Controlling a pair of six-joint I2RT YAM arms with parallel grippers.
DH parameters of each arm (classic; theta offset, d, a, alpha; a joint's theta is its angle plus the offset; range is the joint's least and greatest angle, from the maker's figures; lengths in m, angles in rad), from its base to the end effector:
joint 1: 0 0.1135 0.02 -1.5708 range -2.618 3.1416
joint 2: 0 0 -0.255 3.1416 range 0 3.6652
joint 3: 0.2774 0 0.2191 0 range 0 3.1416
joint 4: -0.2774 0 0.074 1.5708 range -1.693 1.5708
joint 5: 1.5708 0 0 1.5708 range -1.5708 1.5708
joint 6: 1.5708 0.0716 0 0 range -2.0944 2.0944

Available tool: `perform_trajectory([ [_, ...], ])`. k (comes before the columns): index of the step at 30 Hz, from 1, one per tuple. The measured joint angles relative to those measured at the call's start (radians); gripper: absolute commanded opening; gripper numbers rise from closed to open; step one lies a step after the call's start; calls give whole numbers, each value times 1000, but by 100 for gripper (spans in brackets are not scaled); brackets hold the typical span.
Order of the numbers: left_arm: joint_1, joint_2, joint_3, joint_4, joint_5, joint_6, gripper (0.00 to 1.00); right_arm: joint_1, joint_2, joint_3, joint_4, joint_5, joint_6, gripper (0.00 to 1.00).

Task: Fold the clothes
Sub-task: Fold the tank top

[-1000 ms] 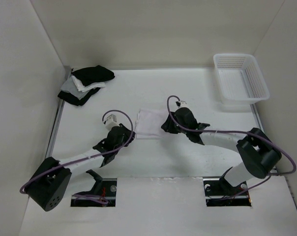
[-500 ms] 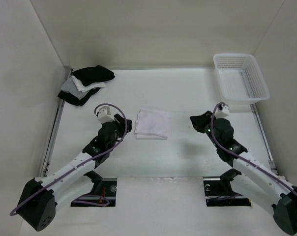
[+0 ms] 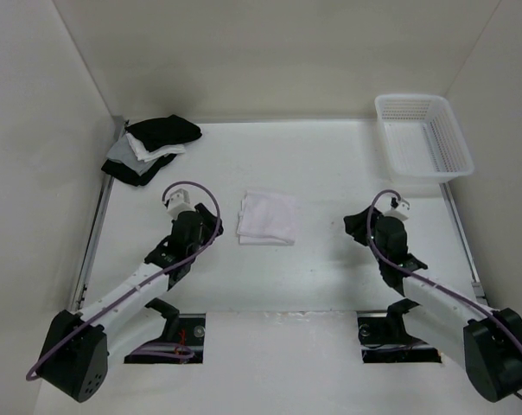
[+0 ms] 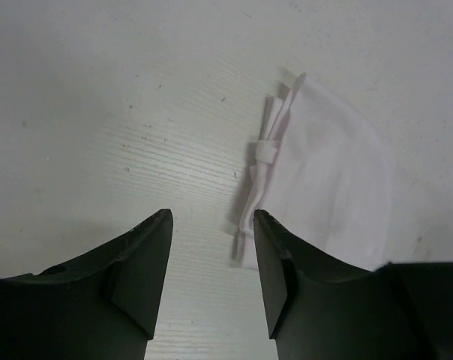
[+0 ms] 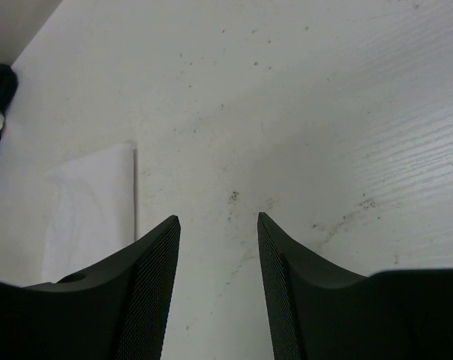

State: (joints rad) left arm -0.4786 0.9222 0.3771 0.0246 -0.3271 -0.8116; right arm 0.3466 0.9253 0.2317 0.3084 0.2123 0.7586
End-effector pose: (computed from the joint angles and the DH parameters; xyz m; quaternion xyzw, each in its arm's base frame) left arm 0.1884 -0.0718 0.1882 -0.2220 0.8284 -0.1849 0.4800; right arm 0.1936 0.0539 0.1745 0.2266 0.7952 0.2168 0.5190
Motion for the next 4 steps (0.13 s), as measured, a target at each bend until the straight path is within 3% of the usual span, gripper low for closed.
perform_trajectory([
  [4,0,21,2,1,6,6,49,0,3,0,23,-3,1,52],
])
